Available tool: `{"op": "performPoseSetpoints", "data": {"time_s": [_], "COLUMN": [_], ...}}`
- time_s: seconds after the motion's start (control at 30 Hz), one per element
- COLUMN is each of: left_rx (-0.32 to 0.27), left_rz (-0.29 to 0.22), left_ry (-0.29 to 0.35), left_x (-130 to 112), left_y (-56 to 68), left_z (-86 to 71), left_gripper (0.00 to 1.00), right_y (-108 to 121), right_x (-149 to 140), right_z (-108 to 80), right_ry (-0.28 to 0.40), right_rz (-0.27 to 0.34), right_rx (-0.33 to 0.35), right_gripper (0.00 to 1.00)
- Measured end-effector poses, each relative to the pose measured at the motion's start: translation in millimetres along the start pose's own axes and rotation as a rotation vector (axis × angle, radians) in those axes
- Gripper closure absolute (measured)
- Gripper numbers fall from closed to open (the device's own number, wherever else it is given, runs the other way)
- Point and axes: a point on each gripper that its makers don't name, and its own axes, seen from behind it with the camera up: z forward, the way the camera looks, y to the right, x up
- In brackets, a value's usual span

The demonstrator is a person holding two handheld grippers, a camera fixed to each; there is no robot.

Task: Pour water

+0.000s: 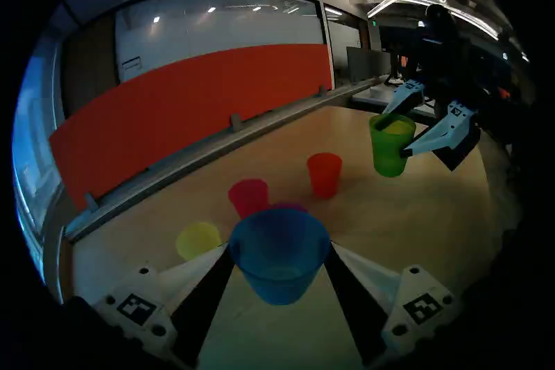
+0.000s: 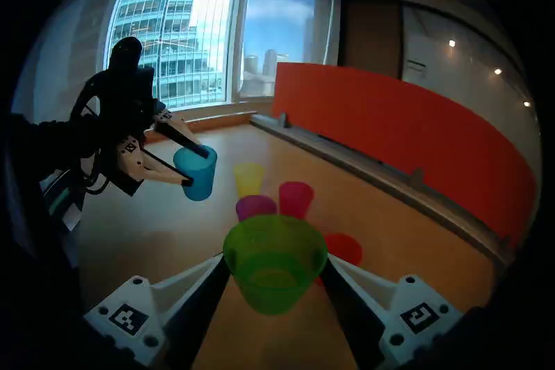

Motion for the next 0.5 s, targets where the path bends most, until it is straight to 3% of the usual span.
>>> {"op": "performPoseSetpoints", "data": {"time_s": [0.5], "left_rx": [-0.04], "left_rz": [0.005], "left_ry": [-0.114], "left_x": [-45.7], "left_y": [4.7], "left_z": [20.9], "left_gripper": [0.12], "right_y": [-2.4], "right_x": [-32.0], "right_z": [18.9], "right_ry": [-0.092], "right_rz": [-0.012], "right_rx": [0.023], "right_gripper": [0.09]}}
